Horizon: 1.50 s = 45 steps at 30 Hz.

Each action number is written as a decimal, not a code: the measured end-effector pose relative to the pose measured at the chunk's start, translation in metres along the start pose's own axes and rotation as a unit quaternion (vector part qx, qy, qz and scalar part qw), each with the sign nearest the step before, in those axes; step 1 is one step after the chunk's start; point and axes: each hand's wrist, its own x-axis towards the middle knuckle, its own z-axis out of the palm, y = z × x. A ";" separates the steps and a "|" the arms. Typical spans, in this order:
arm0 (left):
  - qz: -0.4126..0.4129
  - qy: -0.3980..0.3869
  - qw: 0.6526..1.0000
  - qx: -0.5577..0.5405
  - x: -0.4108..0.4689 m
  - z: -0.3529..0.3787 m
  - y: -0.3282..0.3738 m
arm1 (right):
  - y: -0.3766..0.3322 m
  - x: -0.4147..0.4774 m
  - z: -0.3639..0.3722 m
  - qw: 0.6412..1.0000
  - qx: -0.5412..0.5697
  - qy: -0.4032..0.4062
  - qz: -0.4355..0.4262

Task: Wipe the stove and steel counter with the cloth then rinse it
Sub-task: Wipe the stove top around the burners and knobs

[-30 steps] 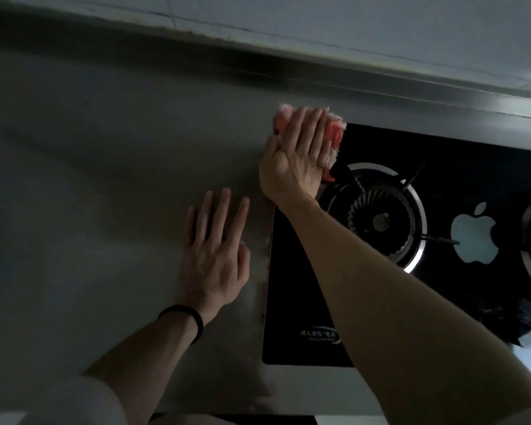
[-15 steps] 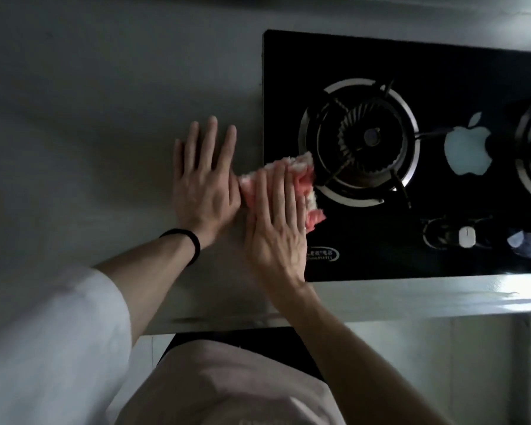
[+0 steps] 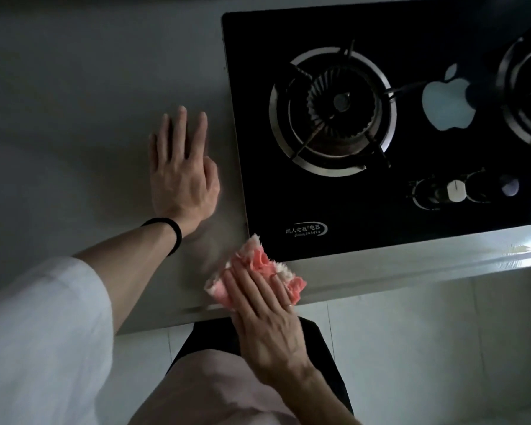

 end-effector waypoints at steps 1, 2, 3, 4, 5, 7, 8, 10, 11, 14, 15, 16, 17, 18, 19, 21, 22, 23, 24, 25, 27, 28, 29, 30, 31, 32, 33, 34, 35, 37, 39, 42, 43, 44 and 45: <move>0.001 0.000 1.000 0.003 0.000 0.000 0.000 | 0.011 -0.010 0.000 1.000 -0.008 0.000 -0.006; 0.002 0.000 1.000 0.003 0.000 0.000 0.000 | 0.023 -0.021 -0.001 1.000 -0.014 0.003 -0.007; 0.003 0.000 1.000 0.002 0.000 0.000 0.000 | 0.037 -0.032 -0.002 1.000 -0.015 0.011 0.002; 0.002 0.001 1.000 0.001 0.000 0.000 0.000 | 0.052 -0.042 -0.006 0.999 -0.010 0.023 0.022; 0.001 0.003 1.000 0.001 0.000 0.000 0.000 | 0.068 -0.049 -0.011 0.998 -0.003 0.036 0.050; 0.002 0.004 1.000 0.001 0.000 0.001 0.001 | 0.101 -0.059 -0.026 0.991 0.012 0.069 0.112; 0.002 0.004 1.000 0.000 0.000 0.001 0.000 | 0.115 -0.061 -0.034 0.986 0.018 0.090 0.138; 0.006 0.006 1.000 0.000 0.000 0.001 -0.001 | 0.135 -0.062 -0.044 0.979 0.024 0.123 0.162; 0.007 0.006 1.000 0.000 0.000 0.002 -0.002 | 0.137 -0.062 -0.046 0.977 0.023 0.129 0.168; 0.008 0.013 1.000 -0.001 0.000 0.005 -0.001 | 0.116 -0.052 -0.040 0.961 0.030 0.132 0.243; 0.007 0.019 1.000 0.000 0.000 0.008 -0.001 | 0.102 -0.047 -0.036 0.955 0.038 0.128 0.266; 0.007 0.022 1.000 -0.001 0.001 0.009 -0.003 | 0.085 -0.041 -0.031 0.954 0.050 0.122 0.270; 0.011 0.023 1.000 -0.008 0.002 0.012 -0.001 | 0.070 -0.038 -0.027 0.958 0.059 0.119 0.254; 0.015 0.024 1.000 -0.010 0.003 0.014 0.000 | 0.056 -0.035 -0.022 0.967 0.065 0.115 0.217; 0.015 0.027 0.999 -0.006 0.002 0.015 -0.003 | 0.040 -0.033 -0.016 0.978 0.068 0.106 0.167; 0.013 0.032 0.999 -0.005 0.001 0.017 -0.008 | 0.018 -0.032 -0.006 0.991 0.066 0.077 0.088; 0.013 0.033 0.999 -0.007 -0.001 0.018 -0.010 | 0.014 -0.032 -0.004 0.994 0.065 0.066 0.063; 0.011 0.034 0.999 -0.007 -0.002 0.019 -0.011 | 0.016 -0.031 -0.006 0.996 0.063 0.056 0.042; 0.011 0.037 0.999 -0.008 -0.002 0.019 -0.010 | 0.023 -0.030 -0.010 0.997 0.061 0.050 0.024; 0.012 0.038 0.999 -0.010 -0.001 0.019 -0.009 | 0.033 -0.029 -0.014 0.997 0.061 0.048 0.012; 0.018 0.037 0.999 -0.010 0.001 0.020 -0.011 | 0.060 -0.035 -0.023 0.994 0.080 0.066 0.018; 0.019 0.036 0.999 -0.009 0.001 0.020 -0.012 | 0.074 -0.042 -0.028 0.991 0.093 0.086 0.043; 0.018 0.037 0.999 -0.009 0.000 0.020 -0.012 | 0.088 -0.049 -0.035 0.986 0.100 0.111 0.076; 0.016 0.037 0.999 -0.008 0.000 0.020 -0.012 | 0.102 -0.056 -0.042 0.979 0.100 0.138 0.112; 0.013 0.036 0.999 -0.007 0.000 0.021 -0.011 | 0.116 -0.063 -0.048 0.970 0.098 0.162 0.150; 0.012 0.034 0.999 -0.007 0.000 0.021 -0.011 | 0.128 -0.066 -0.055 0.960 0.100 0.180 0.191; 0.012 0.034 0.999 -0.008 0.000 0.021 -0.010 | 0.137 -0.067 -0.063 0.947 0.114 0.187 0.235; 0.012 0.033 0.999 -0.010 0.000 0.021 -0.010 | 0.144 -0.065 -0.071 0.933 0.134 0.186 0.276; 0.012 0.031 0.999 -0.011 0.000 0.021 -0.010 | 0.148 -0.061 -0.080 0.919 0.163 0.188 0.304; 0.013 0.027 0.999 -0.011 0.000 0.022 -0.011 | 0.150 -0.051 -0.098 0.873 0.274 0.210 0.345; 0.012 0.030 0.999 -0.007 0.000 0.024 -0.012 | 0.139 -0.037 -0.115 0.801 0.398 0.257 0.367; 0.010 0.033 0.999 0.000 0.001 0.027 -0.013 | 0.108 -0.010 -0.121 0.785 0.402 0.306 0.357; 0.011 0.033 0.999 0.001 0.001 0.027 -0.013 | 0.095 0.002 -0.120 0.788 0.410 0.303 0.347; 0.012 0.033 0.999 -0.001 0.000 0.027 -0.013 | 0.083 0.014 -0.118 0.805 0.403 0.289 0.326; 0.011 0.033 0.999 -0.006 0.000 0.026 -0.012 | 0.069 0.026 -0.115 0.837 0.381 0.269 0.287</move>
